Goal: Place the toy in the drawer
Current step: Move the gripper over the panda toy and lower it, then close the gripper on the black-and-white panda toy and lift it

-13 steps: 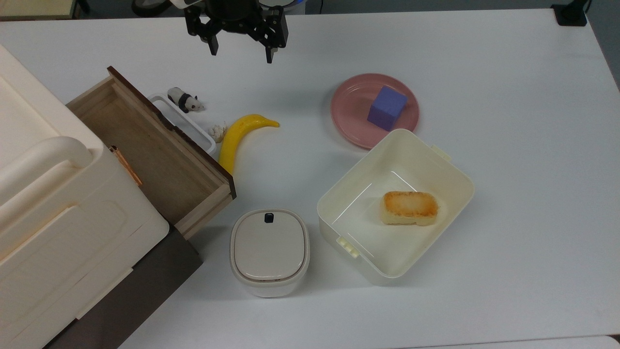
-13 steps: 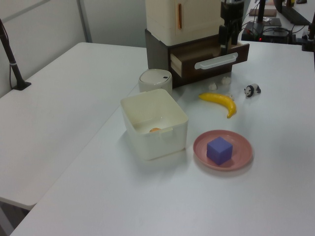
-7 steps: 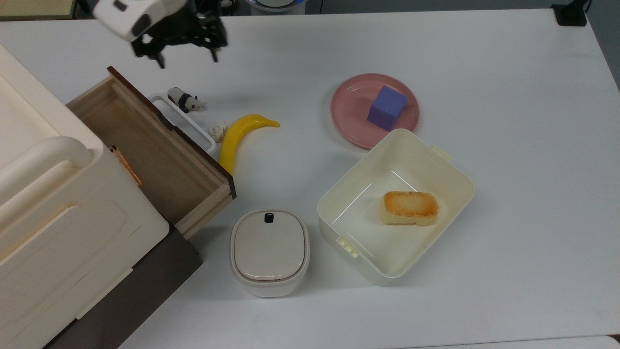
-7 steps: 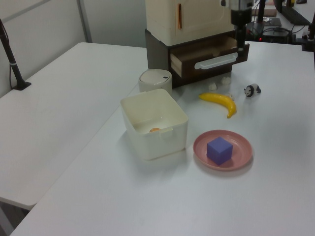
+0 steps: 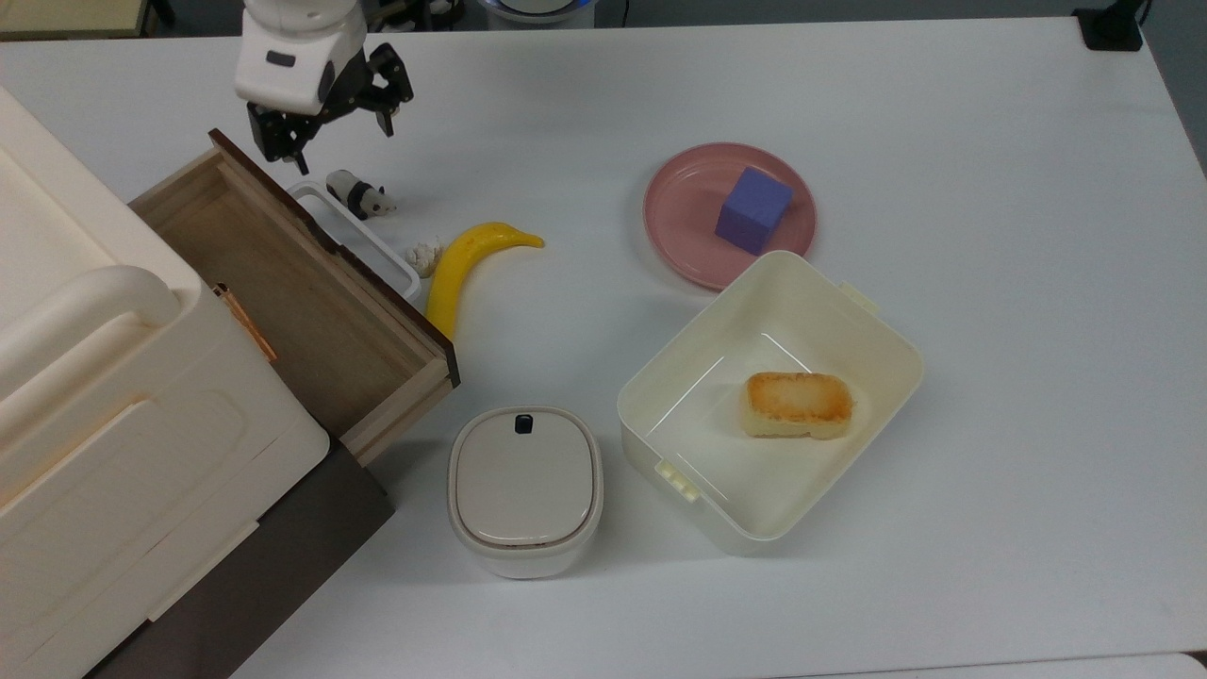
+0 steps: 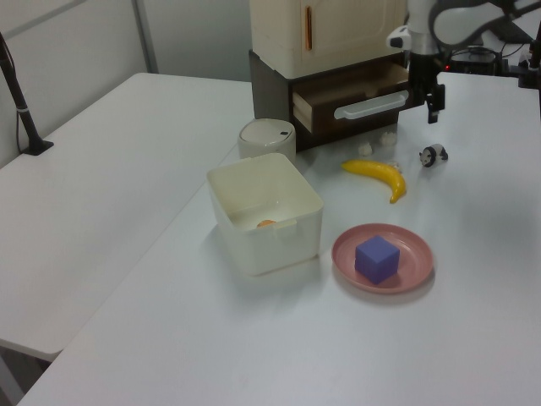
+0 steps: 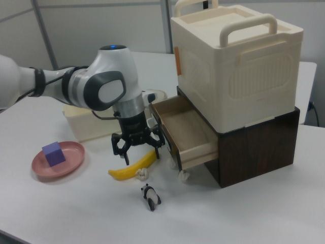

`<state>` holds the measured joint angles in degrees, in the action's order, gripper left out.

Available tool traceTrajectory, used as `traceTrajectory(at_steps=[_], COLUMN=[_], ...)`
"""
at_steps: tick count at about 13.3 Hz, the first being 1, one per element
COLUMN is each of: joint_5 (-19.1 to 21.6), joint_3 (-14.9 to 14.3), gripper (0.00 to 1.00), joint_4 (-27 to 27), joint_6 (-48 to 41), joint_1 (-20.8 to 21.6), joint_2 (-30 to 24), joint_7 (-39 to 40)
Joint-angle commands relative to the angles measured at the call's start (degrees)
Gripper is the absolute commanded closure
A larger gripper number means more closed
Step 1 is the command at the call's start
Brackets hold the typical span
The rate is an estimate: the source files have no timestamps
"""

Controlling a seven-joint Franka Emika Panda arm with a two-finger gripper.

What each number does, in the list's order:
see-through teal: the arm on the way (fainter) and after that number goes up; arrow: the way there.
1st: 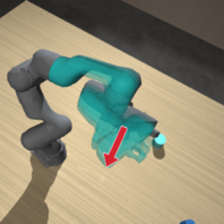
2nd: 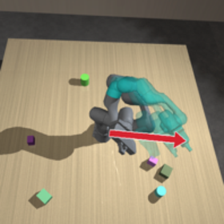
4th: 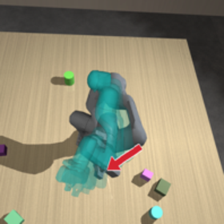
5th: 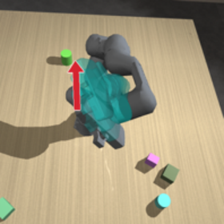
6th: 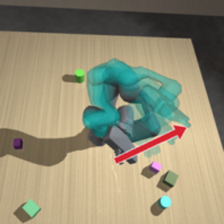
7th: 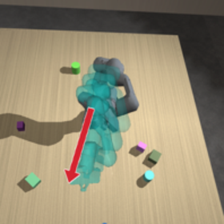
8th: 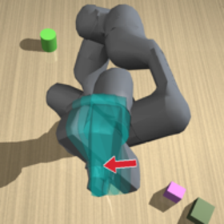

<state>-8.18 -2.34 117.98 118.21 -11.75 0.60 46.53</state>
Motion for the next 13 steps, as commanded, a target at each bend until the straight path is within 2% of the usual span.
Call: traceTrajectory(at_steps=[1,2,5,8,10,11,13], joint_5=[-1.6,-3.7,-5.0,-9.5,-12.1,-13.4,-13.6], joint_3=[-0.3,-0.3,-0.4,-0.3,-0.3,-0.3,-0.3], gripper=[0.0,0.0,0.0,0.04,0.07,0.11,0.27], joint_4=[6.4,8.7,15.2,16.0,18.8,19.0,19.0], joint_6=[2.5,4.0,15.0,22.1,24.7,24.8,24.9], joint_1=[0.1,0.1,0.0,-2.7,-2.7,-2.7,-2.7], joint_2=[-5.4,-5.7,-4.7,0.1,0.2,0.5,0.6], joint_7=[6.3,6.9,6.9,6.8,6.7,6.6,6.4])
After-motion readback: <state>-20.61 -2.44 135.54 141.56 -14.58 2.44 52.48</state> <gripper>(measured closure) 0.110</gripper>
